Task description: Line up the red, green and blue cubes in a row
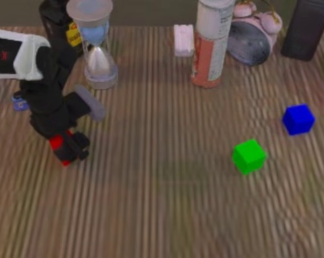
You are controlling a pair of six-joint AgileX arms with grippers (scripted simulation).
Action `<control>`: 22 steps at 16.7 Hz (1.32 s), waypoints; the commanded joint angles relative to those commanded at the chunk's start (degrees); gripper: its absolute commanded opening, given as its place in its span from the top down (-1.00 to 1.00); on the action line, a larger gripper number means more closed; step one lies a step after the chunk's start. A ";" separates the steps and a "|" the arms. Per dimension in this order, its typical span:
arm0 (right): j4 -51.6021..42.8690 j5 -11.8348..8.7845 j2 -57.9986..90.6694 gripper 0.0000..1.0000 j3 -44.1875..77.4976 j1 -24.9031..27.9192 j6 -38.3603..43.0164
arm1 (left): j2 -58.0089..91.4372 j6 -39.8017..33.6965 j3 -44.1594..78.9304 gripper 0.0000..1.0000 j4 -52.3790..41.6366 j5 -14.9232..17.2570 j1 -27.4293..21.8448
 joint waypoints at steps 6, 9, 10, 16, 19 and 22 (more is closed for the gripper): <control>0.00 0.00 0.00 -1.00 0.00 0.00 0.00 | -2.16 -0.60 0.57 1.00 -1.57 0.88 0.00; 0.00 0.00 0.00 -1.00 0.00 0.00 0.00 | -3.74 -0.63 2.94 1.00 -5.48 0.88 0.33; 0.00 0.00 0.00 -1.00 0.00 0.00 0.00 | -4.58 -0.70 4.00 1.00 -7.58 0.88 0.54; 0.00 0.00 0.00 -1.00 0.00 0.00 0.00 | -8.23 -0.78 8.11 1.00 -15.20 0.83 1.08; 0.00 0.00 0.00 -1.00 0.00 0.00 0.00 | -8.09 -0.60 7.91 1.00 -15.06 0.81 0.62; 0.00 0.00 0.00 -1.00 0.00 0.00 0.00 | -9.99 1.50 6.08 1.00 -15.01 0.80 -2.99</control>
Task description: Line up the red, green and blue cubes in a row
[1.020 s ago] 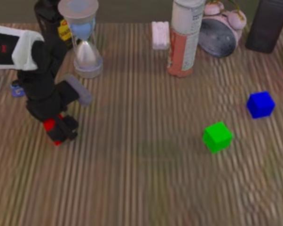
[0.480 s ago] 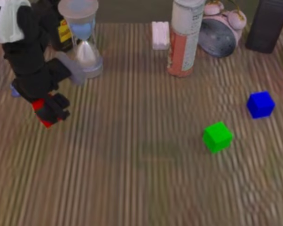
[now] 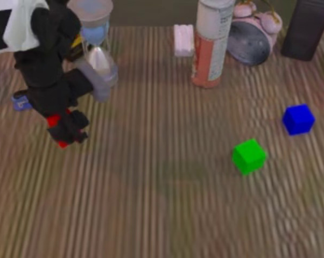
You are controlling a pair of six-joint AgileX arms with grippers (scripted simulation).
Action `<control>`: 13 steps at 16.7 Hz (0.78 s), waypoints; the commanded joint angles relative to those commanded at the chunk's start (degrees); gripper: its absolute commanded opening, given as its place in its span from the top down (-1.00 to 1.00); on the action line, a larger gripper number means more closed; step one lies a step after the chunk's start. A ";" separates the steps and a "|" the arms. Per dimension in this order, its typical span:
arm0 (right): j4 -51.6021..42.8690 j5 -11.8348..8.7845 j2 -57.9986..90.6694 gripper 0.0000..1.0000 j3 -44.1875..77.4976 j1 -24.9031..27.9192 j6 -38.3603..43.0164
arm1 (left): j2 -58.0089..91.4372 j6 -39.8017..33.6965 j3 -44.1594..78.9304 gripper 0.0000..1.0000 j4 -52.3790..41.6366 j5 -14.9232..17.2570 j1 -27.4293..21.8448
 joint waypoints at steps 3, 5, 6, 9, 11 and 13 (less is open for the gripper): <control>0.00 0.00 0.00 -1.00 0.00 0.00 0.00 | -3.59 3.62 -3.61 1.00 0.07 0.00 -6.61; 0.00 0.00 0.00 -1.00 0.00 0.00 0.00 | -6.21 6.48 -6.38 1.00 0.05 0.00 -11.63; 0.00 0.00 0.00 -1.00 0.00 0.00 0.00 | -7.48 7.87 -7.70 1.00 0.04 0.00 -14.19; 0.00 0.00 0.00 -1.00 0.00 0.00 0.00 | -10.62 11.16 -10.75 1.00 0.16 -0.04 -20.09; 0.00 0.00 0.00 -1.00 0.00 0.00 0.00 | -11.42 11.94 -11.47 1.00 0.22 -0.06 -21.31; 0.00 0.00 0.00 -1.00 0.00 0.00 0.00 | -11.42 11.94 -11.47 1.00 0.22 -0.06 -21.31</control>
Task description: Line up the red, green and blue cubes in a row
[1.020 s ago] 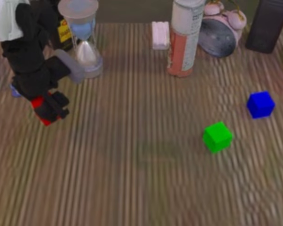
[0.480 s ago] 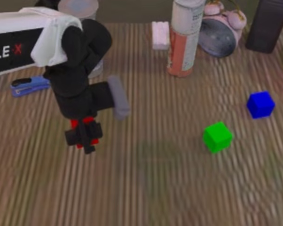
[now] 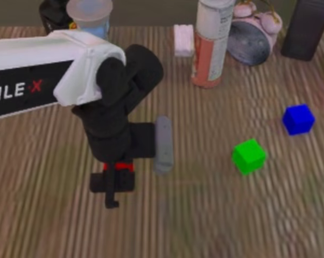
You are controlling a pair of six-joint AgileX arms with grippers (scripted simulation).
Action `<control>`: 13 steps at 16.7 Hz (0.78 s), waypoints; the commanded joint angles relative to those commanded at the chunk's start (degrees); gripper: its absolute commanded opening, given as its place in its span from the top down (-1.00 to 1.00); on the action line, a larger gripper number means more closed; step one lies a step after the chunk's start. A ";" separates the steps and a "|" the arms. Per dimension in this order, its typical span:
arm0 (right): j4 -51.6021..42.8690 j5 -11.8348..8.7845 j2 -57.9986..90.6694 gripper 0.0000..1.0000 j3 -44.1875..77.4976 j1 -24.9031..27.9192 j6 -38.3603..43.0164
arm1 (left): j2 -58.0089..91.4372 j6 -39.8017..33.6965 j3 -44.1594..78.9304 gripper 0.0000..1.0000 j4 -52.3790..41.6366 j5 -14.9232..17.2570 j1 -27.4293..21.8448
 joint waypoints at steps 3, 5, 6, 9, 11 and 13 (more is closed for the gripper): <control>0.00 0.00 0.00 -1.00 0.00 0.00 0.00 | 0.65 0.00 -0.35 1.00 0.98 -0.02 0.18; 0.00 0.00 0.00 -1.00 0.00 0.00 0.00 | 1.86 -0.05 -2.05 1.00 3.98 -0.01 0.15; 0.00 0.00 0.00 -1.00 0.00 0.00 0.00 | 2.75 -0.10 -3.14 1.00 5.91 0.01 0.15; 0.00 0.00 0.00 -1.00 0.00 0.00 0.00 | 5.45 -0.11 -6.62 1.00 12.16 0.08 -0.02; 0.00 0.00 0.00 -1.00 0.00 0.00 0.00 | 6.64 -0.06 -8.07 1.00 14.74 0.04 -0.13; 0.00 0.00 0.00 -1.00 0.00 0.00 0.00 | 6.83 -0.05 -8.31 1.00 15.14 0.03 -0.15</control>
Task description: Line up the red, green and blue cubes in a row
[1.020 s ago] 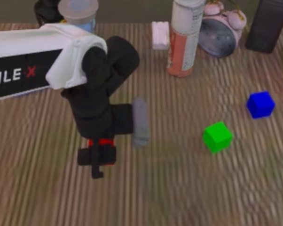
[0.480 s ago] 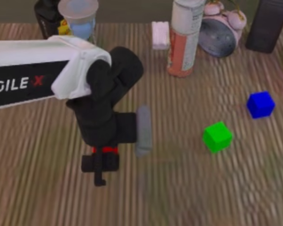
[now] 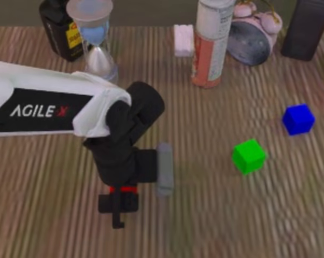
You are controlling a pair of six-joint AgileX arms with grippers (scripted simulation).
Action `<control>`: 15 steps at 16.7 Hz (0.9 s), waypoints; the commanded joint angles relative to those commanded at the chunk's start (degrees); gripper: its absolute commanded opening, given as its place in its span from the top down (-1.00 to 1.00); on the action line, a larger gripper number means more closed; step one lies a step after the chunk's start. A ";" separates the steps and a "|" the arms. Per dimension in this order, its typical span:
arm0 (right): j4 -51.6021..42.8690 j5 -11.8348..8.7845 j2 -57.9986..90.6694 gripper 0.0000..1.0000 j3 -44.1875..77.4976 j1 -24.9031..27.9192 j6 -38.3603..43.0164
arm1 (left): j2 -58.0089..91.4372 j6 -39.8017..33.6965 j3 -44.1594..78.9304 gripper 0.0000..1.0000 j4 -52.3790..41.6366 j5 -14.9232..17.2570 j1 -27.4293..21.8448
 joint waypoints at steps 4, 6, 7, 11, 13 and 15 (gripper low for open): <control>0.00 0.00 0.00 -1.00 0.00 0.00 0.00 | 0.00 0.00 0.00 0.70 0.00 0.00 0.00; 0.00 0.00 0.00 -1.00 0.00 0.00 0.00 | 0.00 0.00 0.00 0.40 0.00 0.00 0.00; 0.00 0.00 0.00 -1.00 0.00 0.00 0.00 | 0.00 0.00 0.00 0.25 0.00 0.00 0.00; 0.00 0.00 0.00 -1.00 0.00 0.00 0.00 | 0.00 0.00 0.00 -0.36 0.00 0.00 0.00; 0.00 0.00 0.00 -1.00 0.00 0.00 0.00 | 0.00 0.00 0.00 -0.66 0.00 0.00 0.00; 0.00 0.00 0.00 -1.00 0.00 0.00 0.00 | 0.00 0.00 0.00 -0.96 0.00 0.00 0.00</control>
